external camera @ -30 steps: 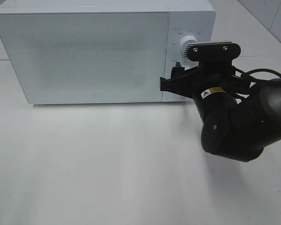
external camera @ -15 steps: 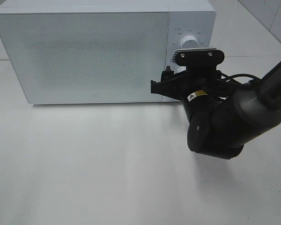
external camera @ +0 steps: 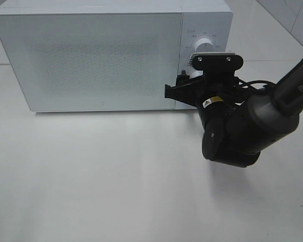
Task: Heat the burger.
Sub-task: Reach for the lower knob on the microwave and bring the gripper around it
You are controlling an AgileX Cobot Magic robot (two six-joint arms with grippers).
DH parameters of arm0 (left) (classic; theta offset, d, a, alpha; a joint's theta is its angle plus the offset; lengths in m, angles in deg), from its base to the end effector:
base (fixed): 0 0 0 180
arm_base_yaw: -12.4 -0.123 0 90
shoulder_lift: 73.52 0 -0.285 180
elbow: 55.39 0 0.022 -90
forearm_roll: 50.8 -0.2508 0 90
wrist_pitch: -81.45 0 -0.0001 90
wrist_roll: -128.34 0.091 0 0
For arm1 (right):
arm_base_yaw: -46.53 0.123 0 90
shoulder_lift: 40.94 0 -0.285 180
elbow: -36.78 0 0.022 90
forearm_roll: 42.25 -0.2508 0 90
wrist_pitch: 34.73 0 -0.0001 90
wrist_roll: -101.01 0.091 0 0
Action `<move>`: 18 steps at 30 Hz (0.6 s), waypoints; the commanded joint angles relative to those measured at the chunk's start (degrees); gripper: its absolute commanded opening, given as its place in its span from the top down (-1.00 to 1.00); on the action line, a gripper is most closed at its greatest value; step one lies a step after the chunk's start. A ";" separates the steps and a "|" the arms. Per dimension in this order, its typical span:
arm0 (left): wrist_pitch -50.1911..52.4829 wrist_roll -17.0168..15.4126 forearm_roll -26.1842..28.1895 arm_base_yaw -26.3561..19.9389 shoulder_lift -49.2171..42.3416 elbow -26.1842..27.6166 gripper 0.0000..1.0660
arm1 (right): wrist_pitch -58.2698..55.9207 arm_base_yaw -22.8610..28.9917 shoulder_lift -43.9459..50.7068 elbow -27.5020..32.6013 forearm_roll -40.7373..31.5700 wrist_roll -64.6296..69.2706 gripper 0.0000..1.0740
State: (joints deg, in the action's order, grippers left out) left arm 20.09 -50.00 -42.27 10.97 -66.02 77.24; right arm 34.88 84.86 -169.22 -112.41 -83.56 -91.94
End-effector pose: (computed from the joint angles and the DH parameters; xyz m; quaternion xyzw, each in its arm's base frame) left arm -0.0087 -0.0121 0.2829 0.0059 0.8467 -0.0600 0.5286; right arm 0.3156 0.1777 0.1134 0.0047 0.7328 0.0041 0.6804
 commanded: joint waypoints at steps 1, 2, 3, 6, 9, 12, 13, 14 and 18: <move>0.00 -0.34 0.17 -0.23 -1.09 -0.29 -0.83 | 0.00 -0.23 -1.72 -1.89 0.74 0.80 -0.36; 0.00 -0.34 0.17 -0.23 -1.09 -0.29 -0.83 | 0.06 -0.23 -1.78 -2.29 0.74 0.80 -0.36; 0.00 -0.34 0.17 -0.23 -1.09 -0.29 -0.83 | 0.06 -0.23 -1.78 -2.29 0.74 0.80 -0.36; 0.00 -0.34 0.17 -0.23 -1.09 -0.29 -0.83 | 0.80 -0.23 -1.89 -2.75 0.57 0.74 -0.36; 0.00 -0.34 0.17 -0.23 -1.09 -0.29 -0.83 | 0.97 -0.23 -2.01 -3.04 0.40 0.52 -0.36; 0.00 -0.34 0.17 -0.23 -1.09 -0.29 -0.83 | 2.12 -0.23 -2.01 -3.04 -0.11 -0.06 -0.36; 0.00 -0.34 0.17 -0.23 -1.09 -0.29 -0.83 | 2.18 -0.23 -1.83 -3.04 -0.57 -0.80 -0.36; 0.00 -0.34 0.17 -0.23 -1.09 -0.29 -0.83 | 2.18 -0.23 -1.83 -3.04 -0.57 -0.80 -0.36; 0.00 -0.34 0.17 -0.23 -1.09 -0.29 -0.83 | 3.38 -0.23 -1.09 -2.92 -2.64 -3.84 -0.36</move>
State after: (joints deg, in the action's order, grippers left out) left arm 20.09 -50.00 -42.27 10.97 -66.02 77.24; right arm 33.85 85.15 -171.17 -114.42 -84.08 -94.63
